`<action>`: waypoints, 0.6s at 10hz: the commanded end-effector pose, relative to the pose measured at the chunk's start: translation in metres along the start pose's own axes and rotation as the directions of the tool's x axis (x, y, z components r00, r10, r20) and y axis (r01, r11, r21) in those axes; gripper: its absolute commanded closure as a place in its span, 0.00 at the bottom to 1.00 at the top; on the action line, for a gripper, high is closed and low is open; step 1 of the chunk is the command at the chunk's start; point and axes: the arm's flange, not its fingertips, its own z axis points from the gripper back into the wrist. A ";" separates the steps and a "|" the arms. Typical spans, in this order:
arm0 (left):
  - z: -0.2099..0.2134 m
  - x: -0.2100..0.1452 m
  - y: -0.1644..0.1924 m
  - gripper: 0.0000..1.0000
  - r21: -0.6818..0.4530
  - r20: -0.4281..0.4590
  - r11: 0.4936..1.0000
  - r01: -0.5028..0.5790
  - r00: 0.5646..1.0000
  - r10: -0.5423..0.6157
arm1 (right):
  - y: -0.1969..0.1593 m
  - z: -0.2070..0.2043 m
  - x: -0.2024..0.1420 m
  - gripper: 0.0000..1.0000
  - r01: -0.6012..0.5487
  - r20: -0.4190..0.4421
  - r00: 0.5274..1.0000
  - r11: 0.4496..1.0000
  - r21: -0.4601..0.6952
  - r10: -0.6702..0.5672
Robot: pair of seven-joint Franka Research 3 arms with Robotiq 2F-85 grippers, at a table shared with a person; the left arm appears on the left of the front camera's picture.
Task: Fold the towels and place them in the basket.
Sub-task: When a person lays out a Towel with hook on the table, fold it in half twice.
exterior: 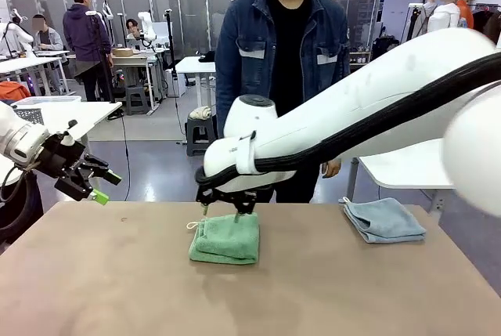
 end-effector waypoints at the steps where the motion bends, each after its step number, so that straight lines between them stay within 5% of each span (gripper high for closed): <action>1: -0.001 0.001 0.001 0.00 0.007 -0.005 1.000 0.001 1.000 -0.001 | -0.055 0.020 -0.019 0.05 0.008 -0.025 1.000 0.999 0.033 -0.008; 6: -0.001 0.001 0.001 0.00 0.007 -0.005 1.000 0.001 1.000 -0.001 | -0.097 0.001 0.004 0.05 -0.039 -0.013 0.999 0.997 0.064 0.040</action>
